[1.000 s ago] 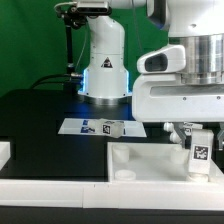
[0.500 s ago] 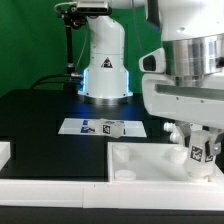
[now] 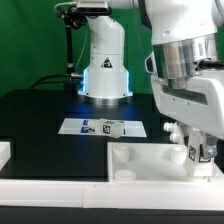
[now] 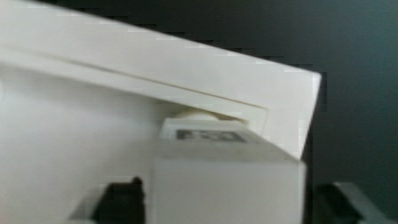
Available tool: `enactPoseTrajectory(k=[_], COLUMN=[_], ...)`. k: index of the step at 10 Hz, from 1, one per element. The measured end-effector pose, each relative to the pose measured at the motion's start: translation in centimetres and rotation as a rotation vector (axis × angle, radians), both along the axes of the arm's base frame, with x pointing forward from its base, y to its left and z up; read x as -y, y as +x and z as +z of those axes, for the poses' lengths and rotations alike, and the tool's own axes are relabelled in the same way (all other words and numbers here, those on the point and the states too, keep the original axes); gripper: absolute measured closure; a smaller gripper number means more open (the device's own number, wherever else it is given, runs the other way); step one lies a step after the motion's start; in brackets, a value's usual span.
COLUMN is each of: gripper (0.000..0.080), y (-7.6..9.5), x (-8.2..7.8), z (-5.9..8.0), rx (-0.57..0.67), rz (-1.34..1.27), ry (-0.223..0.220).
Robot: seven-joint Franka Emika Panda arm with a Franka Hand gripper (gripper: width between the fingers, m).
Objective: Assemble one leg
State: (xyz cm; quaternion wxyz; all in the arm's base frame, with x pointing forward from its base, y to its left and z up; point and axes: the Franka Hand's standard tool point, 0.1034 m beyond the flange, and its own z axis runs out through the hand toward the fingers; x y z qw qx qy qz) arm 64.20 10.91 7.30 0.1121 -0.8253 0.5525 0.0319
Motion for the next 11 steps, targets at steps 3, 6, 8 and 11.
enactPoseTrajectory(k=[3, 6, 8, 11], gripper=[0.016, 0.0152, 0.0151, 0.0151], y=[-0.1, -0.2, -0.2, 0.1], x=[-1.6, -1.3, -0.3, -0.7], z=[0.8, 0.7, 0.4, 0.4], rx=[0.084, 0.124, 0.162, 0.19], rz=[0.466, 0.661, 0.959, 1.263], ry=[-0.052, -0.066, -0.128, -0.221])
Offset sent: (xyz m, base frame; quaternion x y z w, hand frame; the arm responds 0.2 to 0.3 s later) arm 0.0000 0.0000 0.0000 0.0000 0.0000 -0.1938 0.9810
